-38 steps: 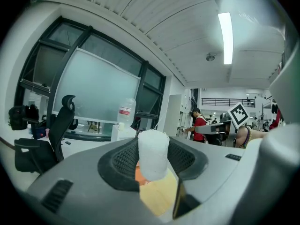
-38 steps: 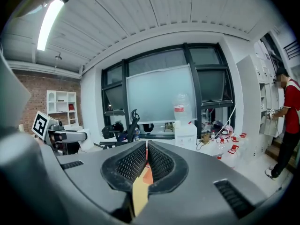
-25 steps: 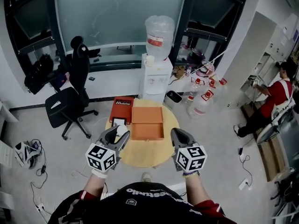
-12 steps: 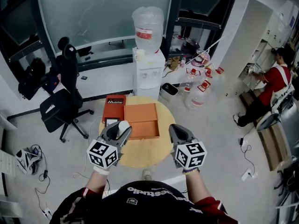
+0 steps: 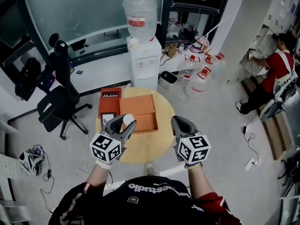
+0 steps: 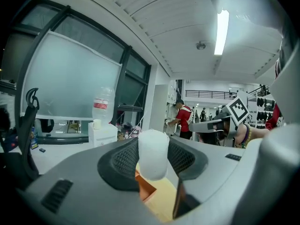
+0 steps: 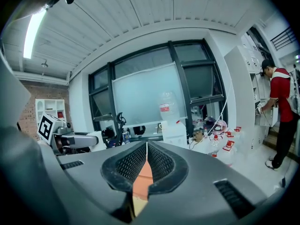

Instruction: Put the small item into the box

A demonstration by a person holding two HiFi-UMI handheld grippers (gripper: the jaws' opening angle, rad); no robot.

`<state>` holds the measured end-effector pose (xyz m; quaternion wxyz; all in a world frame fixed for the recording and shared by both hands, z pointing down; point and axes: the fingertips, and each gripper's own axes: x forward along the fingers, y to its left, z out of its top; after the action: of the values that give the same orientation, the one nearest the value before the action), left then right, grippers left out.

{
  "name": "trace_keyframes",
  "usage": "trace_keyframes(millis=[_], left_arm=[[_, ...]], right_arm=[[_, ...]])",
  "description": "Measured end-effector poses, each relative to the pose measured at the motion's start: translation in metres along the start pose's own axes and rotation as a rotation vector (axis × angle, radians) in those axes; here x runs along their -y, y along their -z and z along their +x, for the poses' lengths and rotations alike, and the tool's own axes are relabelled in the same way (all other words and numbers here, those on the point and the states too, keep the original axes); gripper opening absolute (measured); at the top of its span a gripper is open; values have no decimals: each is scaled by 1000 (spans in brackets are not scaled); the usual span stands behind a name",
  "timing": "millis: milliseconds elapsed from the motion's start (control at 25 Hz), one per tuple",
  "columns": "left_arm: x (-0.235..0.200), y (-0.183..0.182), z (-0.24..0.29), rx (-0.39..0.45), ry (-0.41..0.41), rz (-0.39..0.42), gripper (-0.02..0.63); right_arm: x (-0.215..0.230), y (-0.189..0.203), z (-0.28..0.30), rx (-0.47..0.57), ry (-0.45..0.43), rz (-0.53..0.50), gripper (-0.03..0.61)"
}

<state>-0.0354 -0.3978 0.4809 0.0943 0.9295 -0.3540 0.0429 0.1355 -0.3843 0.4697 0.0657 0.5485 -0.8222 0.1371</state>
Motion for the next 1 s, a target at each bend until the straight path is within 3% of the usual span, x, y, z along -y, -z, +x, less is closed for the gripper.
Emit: trace_keyframes(millis=[440, 1000], left_arm=[[-7, 25, 48, -57, 33, -9, 184], [-22, 72, 112, -108, 101, 85, 184]], right_arm=[[38, 6, 15, -21, 34, 30, 35], [67, 32, 38, -78, 46, 50, 35]])
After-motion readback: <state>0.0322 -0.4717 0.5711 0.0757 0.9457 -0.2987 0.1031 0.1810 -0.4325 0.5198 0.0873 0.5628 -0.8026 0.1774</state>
